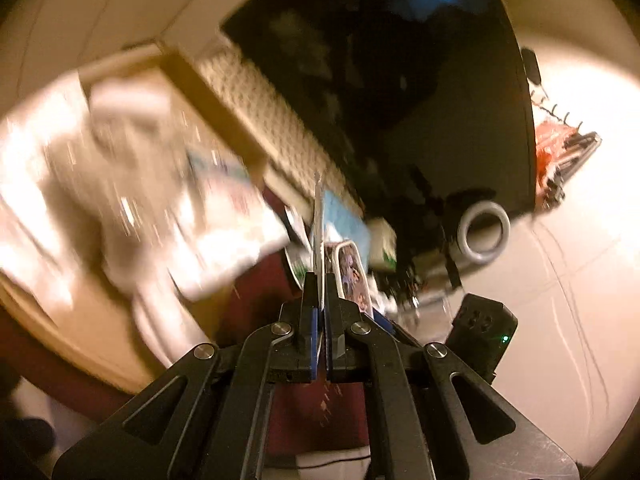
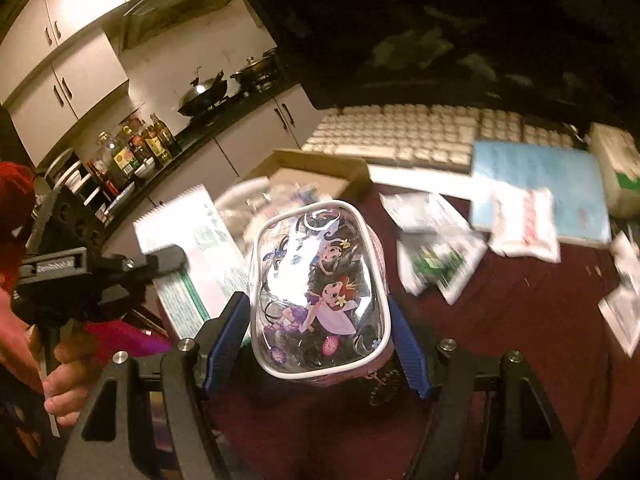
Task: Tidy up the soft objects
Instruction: 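Carry the pouch toward the box while the left tool carries the leaflet, then open both tools over the box, dropping pouch and leaflet inside, then grasp the green granule packet with the right tool while the left tool grasps a paper packet, then carry both packets over the box and open both tools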
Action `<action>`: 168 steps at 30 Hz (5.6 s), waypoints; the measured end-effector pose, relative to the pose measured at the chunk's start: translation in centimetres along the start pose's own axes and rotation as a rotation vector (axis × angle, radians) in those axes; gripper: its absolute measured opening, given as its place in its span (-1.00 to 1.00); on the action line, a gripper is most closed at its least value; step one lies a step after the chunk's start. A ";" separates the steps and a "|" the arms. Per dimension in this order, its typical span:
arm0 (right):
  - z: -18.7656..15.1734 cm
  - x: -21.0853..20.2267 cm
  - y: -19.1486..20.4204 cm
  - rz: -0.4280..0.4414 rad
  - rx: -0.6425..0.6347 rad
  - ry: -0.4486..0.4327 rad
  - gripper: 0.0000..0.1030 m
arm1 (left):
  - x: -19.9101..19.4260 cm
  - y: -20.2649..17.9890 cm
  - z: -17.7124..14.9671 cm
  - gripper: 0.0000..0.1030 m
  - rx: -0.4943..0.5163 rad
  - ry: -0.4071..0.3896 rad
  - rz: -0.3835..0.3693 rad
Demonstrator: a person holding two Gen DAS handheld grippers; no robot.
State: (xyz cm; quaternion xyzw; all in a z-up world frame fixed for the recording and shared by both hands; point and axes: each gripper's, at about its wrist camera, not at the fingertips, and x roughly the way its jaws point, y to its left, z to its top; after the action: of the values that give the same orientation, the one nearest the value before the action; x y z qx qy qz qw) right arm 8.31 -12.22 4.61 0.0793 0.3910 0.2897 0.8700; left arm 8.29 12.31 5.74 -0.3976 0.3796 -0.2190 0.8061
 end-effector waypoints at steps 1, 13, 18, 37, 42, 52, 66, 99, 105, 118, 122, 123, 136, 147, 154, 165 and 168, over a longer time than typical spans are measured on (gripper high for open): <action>0.8 0.6 0.4 -0.006 0.000 0.001 0.34 | -0.4 0.1 1.0 -0.98 0.000 -0.015 0.008; 8.6 10.3 1.9 -0.046 0.053 0.089 0.35 | 3.6 5.9 11.5 -0.99 -0.093 0.020 0.079; 9.1 13.3 1.7 -0.074 0.078 0.125 0.35 | 5.9 8.6 13.2 -0.98 -0.126 0.058 0.129; 8.9 10.5 -0.1 0.034 0.138 0.005 0.44 | 5.0 6.7 13.4 0.26 -0.055 -0.065 0.296; 6.9 5.3 -1.3 0.045 0.126 -0.082 0.54 | 5.5 4.1 12.2 0.26 0.099 -0.032 0.408; 0.1 -1.3 -9.3 -0.004 0.295 -0.114 0.58 | 0.6 -4.2 1.9 0.44 0.385 -0.420 0.619; -2.5 -0.4 -14.0 0.006 0.432 -0.004 0.58 | 13.2 -5.6 -2.7 0.44 0.334 0.057 0.412; -1.2 0.7 -11.2 -0.234 0.221 0.065 -0.32 | 15.0 -9.1 0.6 0.44 0.454 0.087 0.415; -1.4 0.0 -13.8 -0.319 0.292 -0.001 -0.32 | 22.7 -9.4 1.8 0.44 0.647 0.233 0.535; -2.6 -1.2 -15.8 -0.287 0.401 -0.024 -0.32 | 29.0 -6.5 2.1 0.44 0.566 0.472 0.516; -2.6 -1.2 -16.0 -0.276 0.416 -0.027 -0.34 | 28.7 -7.1 0.4 0.44 0.635 0.431 0.570; -2.7 -1.3 -16.0 -0.276 0.416 -0.027 -0.34 | 28.8 -7.0 0.2 0.44 0.640 0.411 0.596; -2.4 -1.0 -15.5 -0.271 0.389 -0.025 -0.66 | 27.0 -6.5 -0.3 -0.80 0.595 0.288 0.634; -2.1 -1.4 -15.6 -0.238 0.390 -0.064 -0.68 | 23.4 -6.0 -0.6 -0.82 0.488 0.245 0.541; -1.6 -2.1 -14.7 -0.174 0.363 -0.119 -0.68 | 16.5 -6.4 -0.6 -0.83 0.360 0.161 0.411; -0.9 -1.9 -11.8 -0.042 0.290 -0.142 -0.68 | 2.2 -2.8 -2.1 -0.83 0.174 -0.062 0.351; -0.3 -1.2 -9.4 0.012 0.269 -0.125 -0.68 | -1.1 -1.8 -1.6 -0.83 0.151 -0.124 0.382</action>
State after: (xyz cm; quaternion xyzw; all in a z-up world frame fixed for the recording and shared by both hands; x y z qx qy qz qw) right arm 11.63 -20.65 1.75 0.2153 0.3707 0.2345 0.8725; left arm 6.29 11.26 7.03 -0.2694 0.3804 -0.0650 0.8823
